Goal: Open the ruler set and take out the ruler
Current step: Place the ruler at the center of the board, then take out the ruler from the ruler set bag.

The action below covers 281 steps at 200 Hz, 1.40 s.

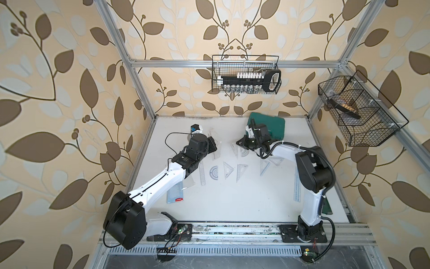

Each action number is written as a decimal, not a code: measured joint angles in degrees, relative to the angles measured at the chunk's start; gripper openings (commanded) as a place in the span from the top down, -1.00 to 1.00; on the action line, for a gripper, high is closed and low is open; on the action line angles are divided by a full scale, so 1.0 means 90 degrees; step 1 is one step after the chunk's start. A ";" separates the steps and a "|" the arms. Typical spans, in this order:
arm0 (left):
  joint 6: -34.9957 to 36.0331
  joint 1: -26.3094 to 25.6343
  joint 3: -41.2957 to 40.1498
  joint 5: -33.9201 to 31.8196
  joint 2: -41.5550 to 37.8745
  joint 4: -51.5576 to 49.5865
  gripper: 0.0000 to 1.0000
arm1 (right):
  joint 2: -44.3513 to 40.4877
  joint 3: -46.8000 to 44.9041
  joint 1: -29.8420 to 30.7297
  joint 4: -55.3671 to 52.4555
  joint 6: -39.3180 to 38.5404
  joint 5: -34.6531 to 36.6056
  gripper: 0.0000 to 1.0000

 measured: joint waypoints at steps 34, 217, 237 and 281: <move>0.0117 0.0000 -0.0051 -0.0061 -0.0299 -0.0202 1.00 | 0.0573 0.0000 0.0083 0.0746 0.0352 -0.0005 1.00; 0.0131 0.0000 -0.0172 0.0367 -0.0080 -0.0257 1.00 | -0.1982 0.0044 0.1054 -0.0498 -0.0933 0.0469 0.80; 0.0131 0.0000 -0.0172 0.0401 -0.0039 -0.0260 1.00 | -0.2016 0.0282 0.1268 -0.0976 -0.1161 0.0432 0.81; 0.0131 0.0000 -0.0112 0.0500 0.0063 -0.0233 1.00 | -0.1889 0.0617 0.1586 -0.2059 -0.1600 0.0457 0.82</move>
